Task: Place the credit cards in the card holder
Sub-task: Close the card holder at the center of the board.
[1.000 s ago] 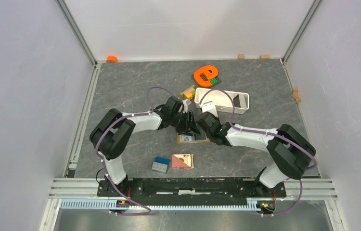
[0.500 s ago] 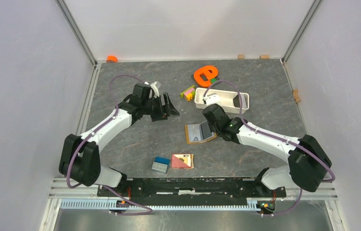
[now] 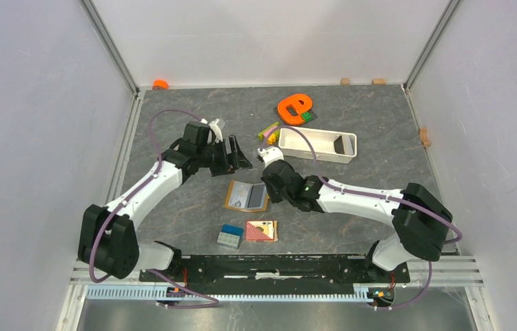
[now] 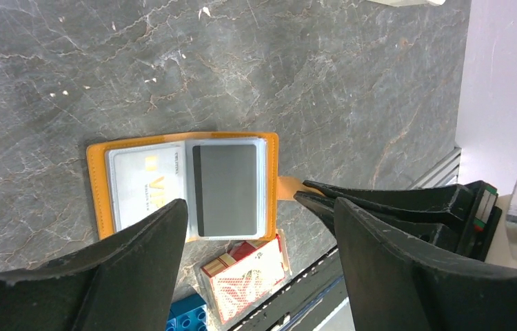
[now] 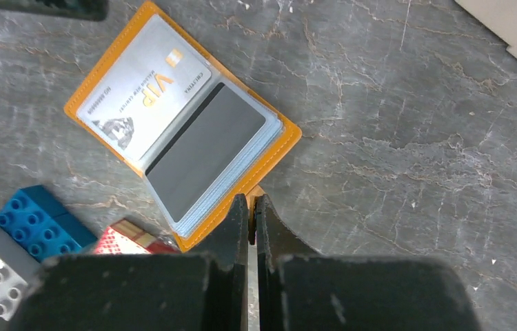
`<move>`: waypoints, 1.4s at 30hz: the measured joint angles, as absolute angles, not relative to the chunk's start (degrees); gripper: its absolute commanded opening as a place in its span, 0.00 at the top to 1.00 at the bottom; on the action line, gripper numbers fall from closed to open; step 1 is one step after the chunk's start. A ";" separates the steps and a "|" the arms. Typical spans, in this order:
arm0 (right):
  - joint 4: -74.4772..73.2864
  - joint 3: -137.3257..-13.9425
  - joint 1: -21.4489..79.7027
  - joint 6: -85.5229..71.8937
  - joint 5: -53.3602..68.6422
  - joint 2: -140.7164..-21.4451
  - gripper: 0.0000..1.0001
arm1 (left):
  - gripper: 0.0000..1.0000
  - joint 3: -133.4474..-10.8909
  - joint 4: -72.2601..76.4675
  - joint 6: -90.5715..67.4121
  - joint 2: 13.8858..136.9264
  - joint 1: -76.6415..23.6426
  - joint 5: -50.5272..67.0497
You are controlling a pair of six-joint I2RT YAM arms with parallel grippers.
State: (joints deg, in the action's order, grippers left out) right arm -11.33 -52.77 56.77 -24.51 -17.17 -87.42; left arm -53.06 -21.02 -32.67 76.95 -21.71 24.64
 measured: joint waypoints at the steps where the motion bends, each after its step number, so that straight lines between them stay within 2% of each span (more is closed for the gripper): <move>1: -11.51 -53.23 57.28 -25.12 -17.76 -87.61 1.00 | 0.16 -53.06 -21.15 -32.47 76.49 -21.71 24.34; 8: -16.62 -55.05 56.80 -27.03 -27.83 -86.65 1.00 | 0.16 -53.06 -21.28 -32.03 75.68 -21.67 23.83; 19: -24.21 -49.69 46.78 -24.49 -37.04 -75.66 1.00 | 0.15 -53.04 -21.37 -32.03 75.68 -21.61 24.08; 25: -21.50 -47.99 48.47 -22.09 -35.29 -73.14 1.00 | 0.15 -52.23 -21.10 -32.05 75.81 -21.61 24.84; 35: -14.50 -47.64 55.61 -23.44 -28.34 -84.23 1.00 | 0.15 -51.57 -20.80 -32.08 76.25 -21.61 26.24; 36: -13.89 -47.66 56.01 -23.75 -27.64 -85.36 0.97 | 0.15 -51.51 -20.78 -32.08 76.25 -21.61 26.33; 37: -13.43 -47.72 56.36 -24.03 -26.98 -86.52 0.90 | 0.15 -51.35 -20.64 -32.08 76.25 -21.61 26.63; 40: -12.73 -48.18 56.93 -24.99 -25.36 -89.65 0.63 | 0.15 -51.13 -20.43 -32.10 76.38 -21.61 27.22; 42: -12.49 -48.27 56.99 -25.32 -24.12 -90.41 0.49 | 0.15 -51.13 -20.38 -32.10 76.58 -21.61 27.40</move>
